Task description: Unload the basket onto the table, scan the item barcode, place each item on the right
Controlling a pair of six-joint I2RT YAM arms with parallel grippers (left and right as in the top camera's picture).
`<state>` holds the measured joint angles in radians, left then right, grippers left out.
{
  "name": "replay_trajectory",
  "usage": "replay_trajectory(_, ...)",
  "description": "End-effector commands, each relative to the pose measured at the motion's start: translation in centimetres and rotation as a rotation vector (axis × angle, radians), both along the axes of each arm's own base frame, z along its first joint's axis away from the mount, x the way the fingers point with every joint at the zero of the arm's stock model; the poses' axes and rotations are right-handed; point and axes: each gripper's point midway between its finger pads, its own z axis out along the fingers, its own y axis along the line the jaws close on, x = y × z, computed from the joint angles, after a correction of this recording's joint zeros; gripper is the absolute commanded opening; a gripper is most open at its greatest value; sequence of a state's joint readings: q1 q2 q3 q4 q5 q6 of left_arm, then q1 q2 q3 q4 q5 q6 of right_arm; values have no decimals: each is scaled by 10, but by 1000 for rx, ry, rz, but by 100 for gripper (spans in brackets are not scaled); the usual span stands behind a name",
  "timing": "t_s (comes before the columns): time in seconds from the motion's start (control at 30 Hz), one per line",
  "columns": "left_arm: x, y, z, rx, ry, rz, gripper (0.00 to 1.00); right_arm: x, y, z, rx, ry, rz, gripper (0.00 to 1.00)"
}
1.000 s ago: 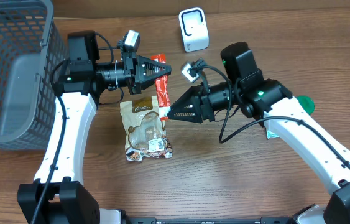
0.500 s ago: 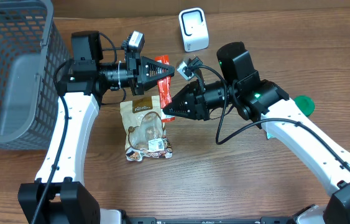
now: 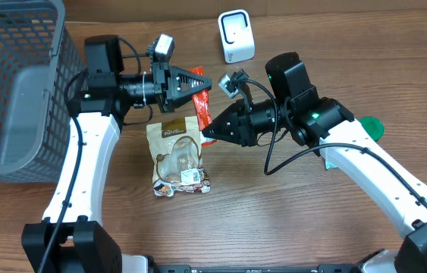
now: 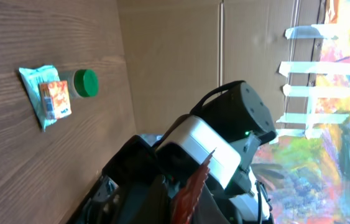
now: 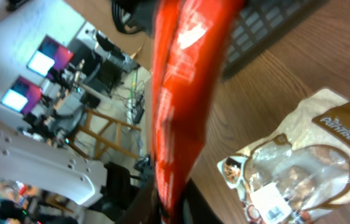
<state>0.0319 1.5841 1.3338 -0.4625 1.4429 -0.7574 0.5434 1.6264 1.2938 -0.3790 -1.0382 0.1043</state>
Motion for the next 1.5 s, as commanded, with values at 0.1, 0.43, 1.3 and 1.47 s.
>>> replay_trajectory(0.1,2,8,6,-12,-9,10,4,4,-1,-1,-6,-2,-13,29)
replay_trajectory(0.43,-2,7,9,-30,-3,-9,4,4,10,-8,-43,-42,-44,28)
replay_trajectory(1.3,-1,17,14,-51,-6,-5,4,19,11,-23,-61,-32,-94,6)
replay_trajectory(1.47,3,25,13,-46,-14,22,4,22,5,-23,-58,-17,-97,4)
